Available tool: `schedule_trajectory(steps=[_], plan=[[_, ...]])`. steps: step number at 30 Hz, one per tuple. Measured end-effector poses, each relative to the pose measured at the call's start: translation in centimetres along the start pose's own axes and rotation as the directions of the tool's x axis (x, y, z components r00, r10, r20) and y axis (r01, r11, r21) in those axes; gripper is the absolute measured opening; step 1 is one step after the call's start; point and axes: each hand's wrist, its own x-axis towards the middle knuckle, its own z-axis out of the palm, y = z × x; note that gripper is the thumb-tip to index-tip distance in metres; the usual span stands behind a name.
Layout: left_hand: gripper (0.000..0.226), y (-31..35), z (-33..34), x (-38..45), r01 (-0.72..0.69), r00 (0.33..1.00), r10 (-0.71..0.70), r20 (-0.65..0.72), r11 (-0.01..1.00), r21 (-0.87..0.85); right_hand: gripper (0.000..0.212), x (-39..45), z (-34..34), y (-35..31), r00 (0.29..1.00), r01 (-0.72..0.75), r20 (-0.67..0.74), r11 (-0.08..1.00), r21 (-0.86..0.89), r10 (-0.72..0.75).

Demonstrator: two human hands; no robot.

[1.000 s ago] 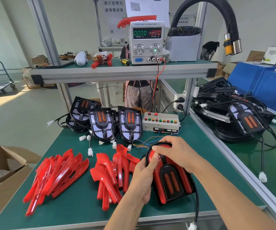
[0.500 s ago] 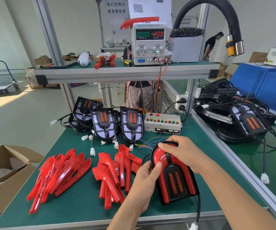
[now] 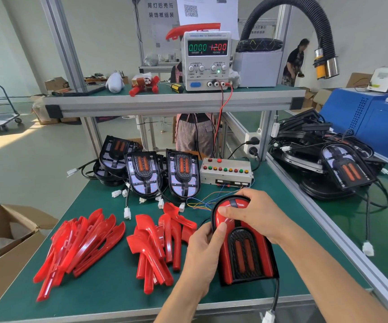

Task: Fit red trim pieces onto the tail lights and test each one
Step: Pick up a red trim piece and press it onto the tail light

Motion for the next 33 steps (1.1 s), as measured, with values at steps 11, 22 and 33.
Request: schedule_trajectory(steps=[11, 22, 33], plan=[[0.025, -0.3, -1.3, -1.4, 0.136, 0.966, -0.153, 0.210, 0.986, 0.091, 0.035, 0.9, -1.4, 0.0, 0.984, -0.173, 0.012, 0.954, 0.245, 0.176], [0.039, -0.5, -1.0, -1.0, 0.126, 0.961, -0.130, 0.246, 0.992, 0.033, 0.033, 0.8, -1.8, 0.3, 0.982, -0.187, 0.034, 0.946, 0.263, 0.185], [0.041, -0.4, -0.5, -1.6, 0.135, 0.949, -0.128, 0.289, 0.991, -0.007, 0.014, 1.0, -2.7, 0.3, 0.983, -0.177, 0.005, 0.940, 0.292, 0.184]])
